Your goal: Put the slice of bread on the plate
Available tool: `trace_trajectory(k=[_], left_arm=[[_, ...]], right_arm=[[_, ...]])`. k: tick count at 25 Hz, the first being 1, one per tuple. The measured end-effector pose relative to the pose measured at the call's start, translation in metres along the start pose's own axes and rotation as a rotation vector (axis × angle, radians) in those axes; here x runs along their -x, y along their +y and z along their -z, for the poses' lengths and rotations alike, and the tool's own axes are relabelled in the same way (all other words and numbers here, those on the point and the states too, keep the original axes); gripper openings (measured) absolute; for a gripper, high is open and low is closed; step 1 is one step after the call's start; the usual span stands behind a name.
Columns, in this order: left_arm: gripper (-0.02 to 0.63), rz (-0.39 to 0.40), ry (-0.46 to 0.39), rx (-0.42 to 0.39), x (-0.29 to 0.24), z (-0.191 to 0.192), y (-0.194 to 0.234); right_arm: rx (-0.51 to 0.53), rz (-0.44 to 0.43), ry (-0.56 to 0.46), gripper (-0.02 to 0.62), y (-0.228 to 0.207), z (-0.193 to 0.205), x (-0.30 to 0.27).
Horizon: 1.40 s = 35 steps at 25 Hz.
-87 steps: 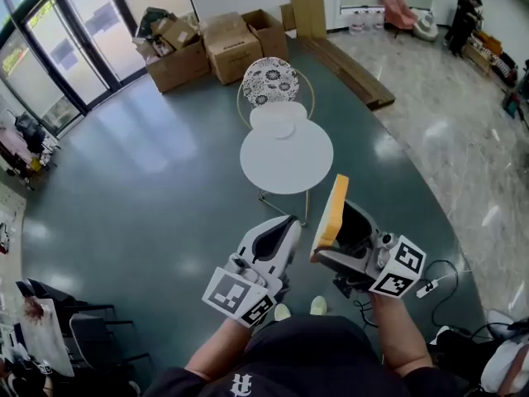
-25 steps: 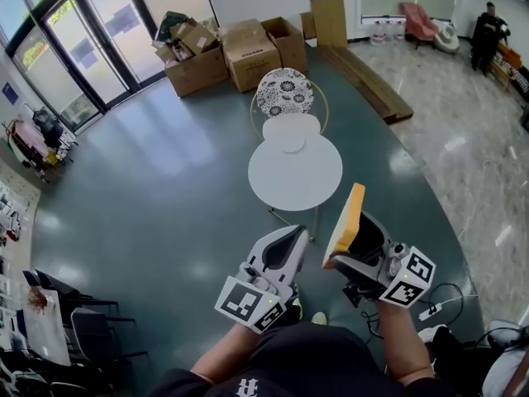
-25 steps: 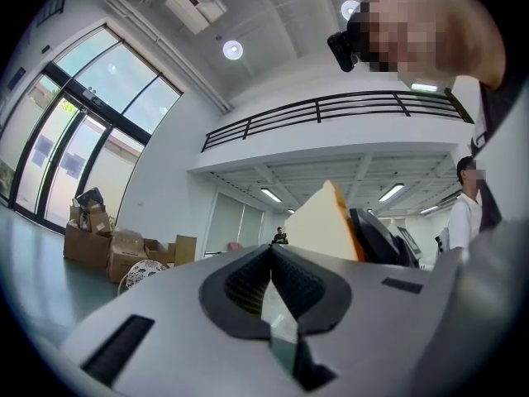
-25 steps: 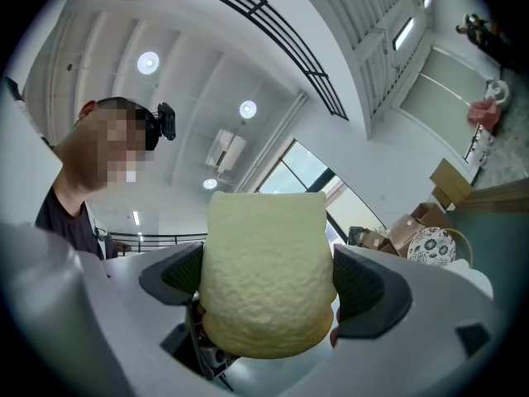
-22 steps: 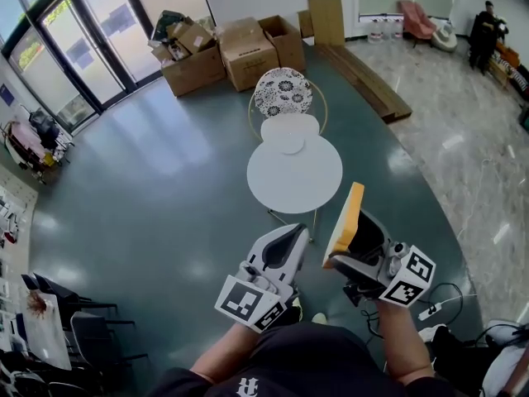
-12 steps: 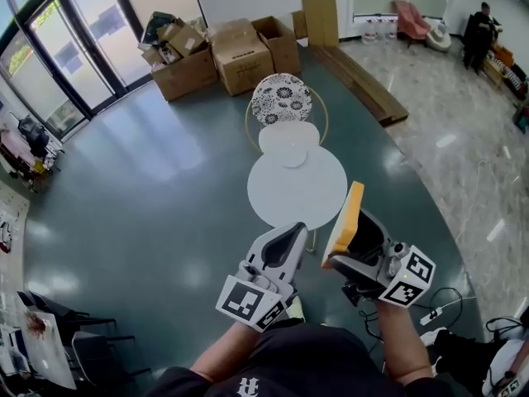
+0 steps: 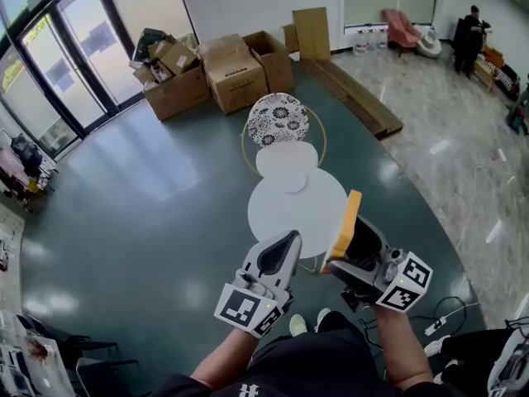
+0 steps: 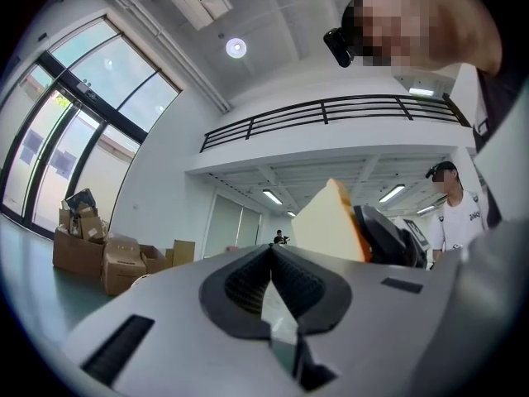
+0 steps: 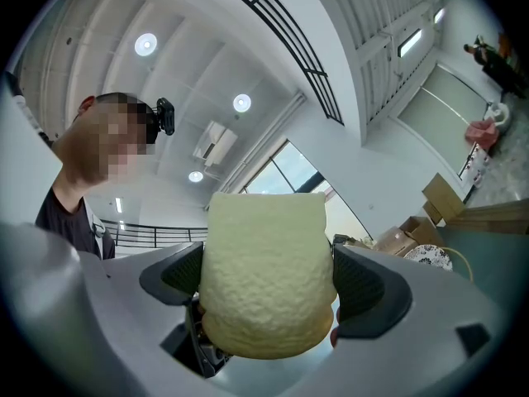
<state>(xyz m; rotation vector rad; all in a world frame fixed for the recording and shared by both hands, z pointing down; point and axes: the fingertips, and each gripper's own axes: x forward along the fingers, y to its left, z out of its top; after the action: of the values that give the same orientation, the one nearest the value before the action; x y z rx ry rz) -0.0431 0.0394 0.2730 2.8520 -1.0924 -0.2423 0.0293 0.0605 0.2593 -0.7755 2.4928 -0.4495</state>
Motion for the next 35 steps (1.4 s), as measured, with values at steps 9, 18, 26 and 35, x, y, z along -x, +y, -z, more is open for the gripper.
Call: trace_trajectory(k=[9, 18, 26, 35], left_arm=[[0.008, -0.037, -0.004, -0.02, -0.055, 0.005, 0.044], [0.008, -0.107, -0.015, -0.019, -0.128, 0.015, 0.098], [0.008, -0.177, -0.026, -0.026, -0.164, 0.029, 0.141], [0.008, -0.187, -0.021, -0.03, -0.189, 0.053, 0.2]], right_arm=[[-0.018, -0.027, 0.03, 0.492, -0.066, -0.01, -0.038], [-0.057, -0.093, 0.067, 0.492, -0.15, -0.03, -0.083], [-0.116, -0.109, 0.108, 0.492, -0.21, -0.024, -0.107], [-0.15, -0.062, 0.159, 0.492, -0.264, 0.009, -0.144]])
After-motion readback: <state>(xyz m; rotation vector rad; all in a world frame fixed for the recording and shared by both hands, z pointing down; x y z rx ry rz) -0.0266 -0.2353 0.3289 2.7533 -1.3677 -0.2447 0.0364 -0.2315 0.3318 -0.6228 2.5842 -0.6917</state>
